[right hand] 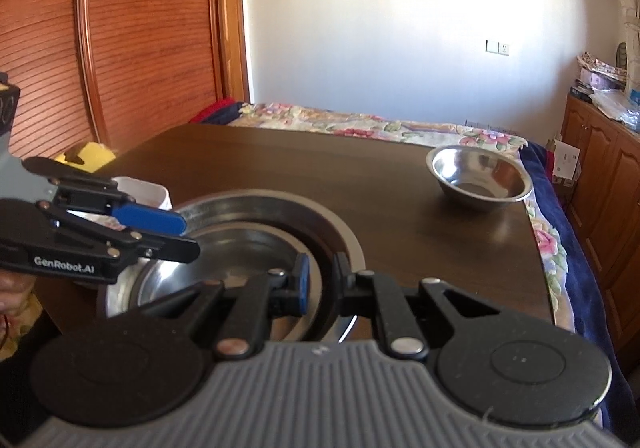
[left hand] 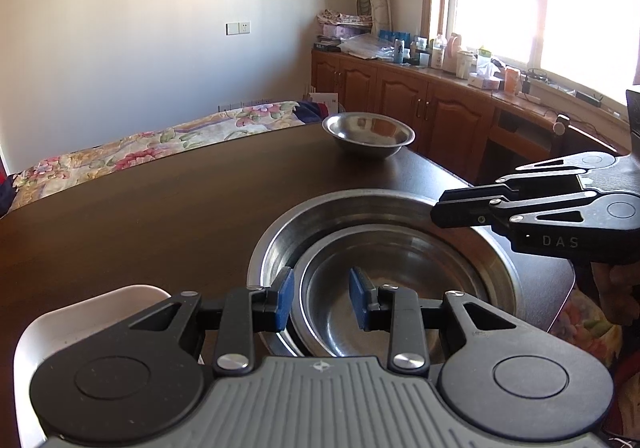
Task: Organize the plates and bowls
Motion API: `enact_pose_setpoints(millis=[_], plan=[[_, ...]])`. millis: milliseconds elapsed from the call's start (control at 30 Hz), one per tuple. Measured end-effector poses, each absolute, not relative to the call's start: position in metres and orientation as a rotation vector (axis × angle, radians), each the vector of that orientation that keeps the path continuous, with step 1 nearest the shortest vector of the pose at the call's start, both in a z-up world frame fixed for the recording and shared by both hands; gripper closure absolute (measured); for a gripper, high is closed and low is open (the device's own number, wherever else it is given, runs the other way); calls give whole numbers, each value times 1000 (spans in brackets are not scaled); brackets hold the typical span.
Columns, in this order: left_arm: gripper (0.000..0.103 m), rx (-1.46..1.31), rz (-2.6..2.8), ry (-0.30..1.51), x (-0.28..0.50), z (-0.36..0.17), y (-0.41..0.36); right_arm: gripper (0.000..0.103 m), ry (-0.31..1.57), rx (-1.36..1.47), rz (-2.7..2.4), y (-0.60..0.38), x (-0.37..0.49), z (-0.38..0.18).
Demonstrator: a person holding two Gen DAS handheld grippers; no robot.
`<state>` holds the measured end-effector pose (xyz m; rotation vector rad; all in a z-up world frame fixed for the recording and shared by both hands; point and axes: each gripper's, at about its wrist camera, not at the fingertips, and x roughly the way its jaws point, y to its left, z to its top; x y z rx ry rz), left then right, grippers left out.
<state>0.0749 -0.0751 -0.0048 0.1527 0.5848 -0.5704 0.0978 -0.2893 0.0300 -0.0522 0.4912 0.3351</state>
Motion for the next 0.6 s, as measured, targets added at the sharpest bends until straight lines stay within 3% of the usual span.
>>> enact_pose_setpoints(millis=[200, 300, 500, 567, 600], plan=[[68, 124, -570, 560, 76, 5, -78, 89, 437, -5, 321, -293, 93, 38], [62, 116, -569, 549, 78, 9, -82, 89, 405, 23, 295, -297, 89, 41], [40, 103, -561, 521, 81, 17, -87, 89, 376, 53, 254, -307, 86, 45], [29, 97, -554, 511, 82, 18, -88, 87, 368, 47, 235, -310, 86, 47], [27, 95, -552, 506, 82, 19, -89, 82, 366, 45, 228, -311, 85, 47]])
